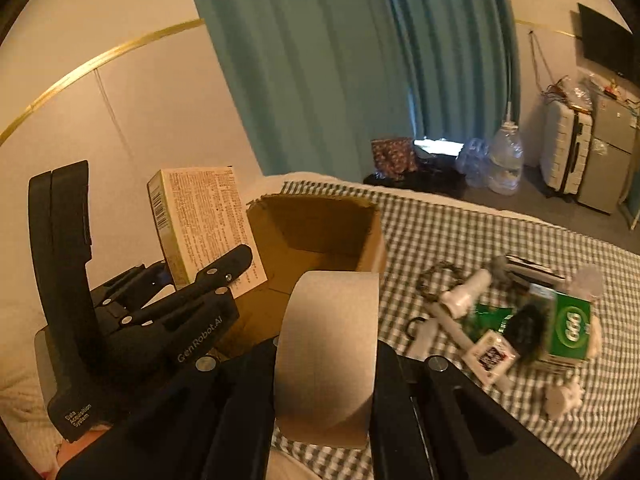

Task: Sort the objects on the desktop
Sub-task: 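Carry the cream box and tape roll to the cardboard box with both grippers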

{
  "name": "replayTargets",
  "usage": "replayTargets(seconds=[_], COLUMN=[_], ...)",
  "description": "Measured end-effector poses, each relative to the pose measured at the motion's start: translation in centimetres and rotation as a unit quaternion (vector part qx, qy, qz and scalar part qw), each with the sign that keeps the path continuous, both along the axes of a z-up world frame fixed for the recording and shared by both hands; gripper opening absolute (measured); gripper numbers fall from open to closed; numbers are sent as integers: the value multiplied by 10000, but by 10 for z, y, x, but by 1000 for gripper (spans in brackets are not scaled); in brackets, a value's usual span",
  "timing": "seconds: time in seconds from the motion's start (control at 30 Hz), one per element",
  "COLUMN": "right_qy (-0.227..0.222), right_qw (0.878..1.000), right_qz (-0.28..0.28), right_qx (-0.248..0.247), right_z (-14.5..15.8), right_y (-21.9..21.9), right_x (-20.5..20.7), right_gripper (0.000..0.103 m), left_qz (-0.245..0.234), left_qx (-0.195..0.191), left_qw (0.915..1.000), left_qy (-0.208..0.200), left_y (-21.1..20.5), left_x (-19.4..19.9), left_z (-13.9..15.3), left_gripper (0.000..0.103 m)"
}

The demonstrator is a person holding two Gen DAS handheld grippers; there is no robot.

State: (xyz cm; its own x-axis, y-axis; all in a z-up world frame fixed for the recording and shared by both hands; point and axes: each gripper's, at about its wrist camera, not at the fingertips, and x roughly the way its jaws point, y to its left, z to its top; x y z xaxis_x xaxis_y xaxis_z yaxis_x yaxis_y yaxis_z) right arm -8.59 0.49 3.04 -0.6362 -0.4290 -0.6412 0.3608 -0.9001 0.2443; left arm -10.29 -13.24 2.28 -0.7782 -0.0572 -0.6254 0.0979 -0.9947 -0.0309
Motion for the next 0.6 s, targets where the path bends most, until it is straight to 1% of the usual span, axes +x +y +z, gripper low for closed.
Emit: replayTargets(seconds=[0.17, 0.27, 0.4, 0.43, 0.47, 0.5, 0.53, 0.57, 0.6], right_qy=[-280, -392, -609, -661, -733, -811, -805, -751, -662], right_qw=[9995, 9990, 9979, 9976, 9972, 9967, 9967, 9970, 9976], right_qz=[154, 215, 201, 184, 156, 85, 3, -88, -138], right_qx=[25, 42, 117, 81, 34, -45, -104, -147, -147], right_z=[-26, -36, -51, -51, -53, -54, -54, -52, -48], right_y=[-22, -33, -42, -42, -41, -38, -35, -32, -29], right_x=[-28, -39, -59, -64, -69, -73, -75, -75, -74], right_gripper=[1, 1, 2, 7, 21, 33, 56, 61, 62], left_qz=[99, 163, 108, 104, 156, 216, 286, 338, 337], left_qx=[172, 194, 333, 286, 153, 60, -25, -61, -45], left_qw=[9993, 9984, 9968, 9966, 9969, 9969, 9968, 9968, 9970], left_qy=[-327, -498, -721, -765, -762, -749, -745, -724, -699], left_y=[-22, -30, -38, -39, -39, -40, -42, -44, -43], left_x=[-13, -22, -32, -34, -35, -34, -32, -31, -29], left_z=[-32, -50, -65, -67, -68, -69, -70, -70, -68], left_gripper=[35, 35, 36, 40, 52, 61, 80, 84, 84])
